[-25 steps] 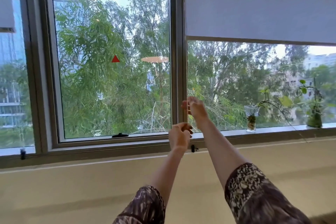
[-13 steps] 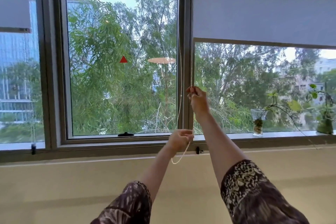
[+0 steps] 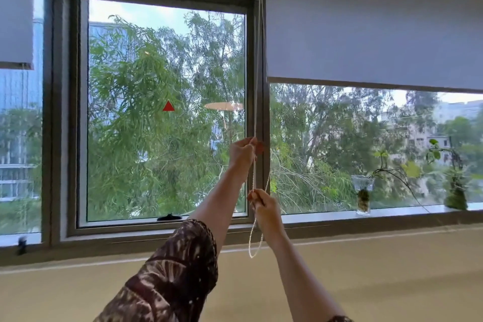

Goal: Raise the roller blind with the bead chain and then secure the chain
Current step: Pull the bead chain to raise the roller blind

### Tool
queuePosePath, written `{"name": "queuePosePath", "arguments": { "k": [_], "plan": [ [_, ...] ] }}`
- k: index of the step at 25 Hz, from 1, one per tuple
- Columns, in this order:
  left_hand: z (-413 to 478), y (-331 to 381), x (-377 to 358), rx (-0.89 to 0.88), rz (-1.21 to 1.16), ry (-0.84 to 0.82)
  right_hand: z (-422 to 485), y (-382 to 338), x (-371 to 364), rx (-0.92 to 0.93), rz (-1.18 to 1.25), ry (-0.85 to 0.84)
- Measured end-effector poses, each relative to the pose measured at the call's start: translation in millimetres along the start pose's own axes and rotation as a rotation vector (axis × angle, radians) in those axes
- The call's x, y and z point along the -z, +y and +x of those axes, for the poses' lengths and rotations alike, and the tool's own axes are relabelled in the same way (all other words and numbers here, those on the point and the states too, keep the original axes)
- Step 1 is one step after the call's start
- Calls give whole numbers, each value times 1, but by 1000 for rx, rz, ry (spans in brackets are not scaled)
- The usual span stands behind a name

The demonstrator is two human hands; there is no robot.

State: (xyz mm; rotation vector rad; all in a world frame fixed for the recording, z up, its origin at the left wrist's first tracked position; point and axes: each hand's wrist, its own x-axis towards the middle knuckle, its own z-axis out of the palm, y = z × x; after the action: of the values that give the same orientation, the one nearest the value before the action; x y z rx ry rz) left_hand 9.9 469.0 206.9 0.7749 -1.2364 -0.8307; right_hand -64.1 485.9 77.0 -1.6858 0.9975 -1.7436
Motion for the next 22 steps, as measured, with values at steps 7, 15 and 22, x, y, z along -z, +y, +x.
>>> {"name": "queuePosePath", "arguments": {
  "k": [7, 15, 22],
  "plan": [
    [-5, -18, -2, -63, 68, 167, 7, 4, 15, -211, 5, -176],
    [-58, -88, -3, 25, 126, 83, 77, -54, 36, -97, 96, -28],
    [-64, -84, -2, 122, 119, -181, 77, -55, 31, -31, 56, 64]
  ]
}}
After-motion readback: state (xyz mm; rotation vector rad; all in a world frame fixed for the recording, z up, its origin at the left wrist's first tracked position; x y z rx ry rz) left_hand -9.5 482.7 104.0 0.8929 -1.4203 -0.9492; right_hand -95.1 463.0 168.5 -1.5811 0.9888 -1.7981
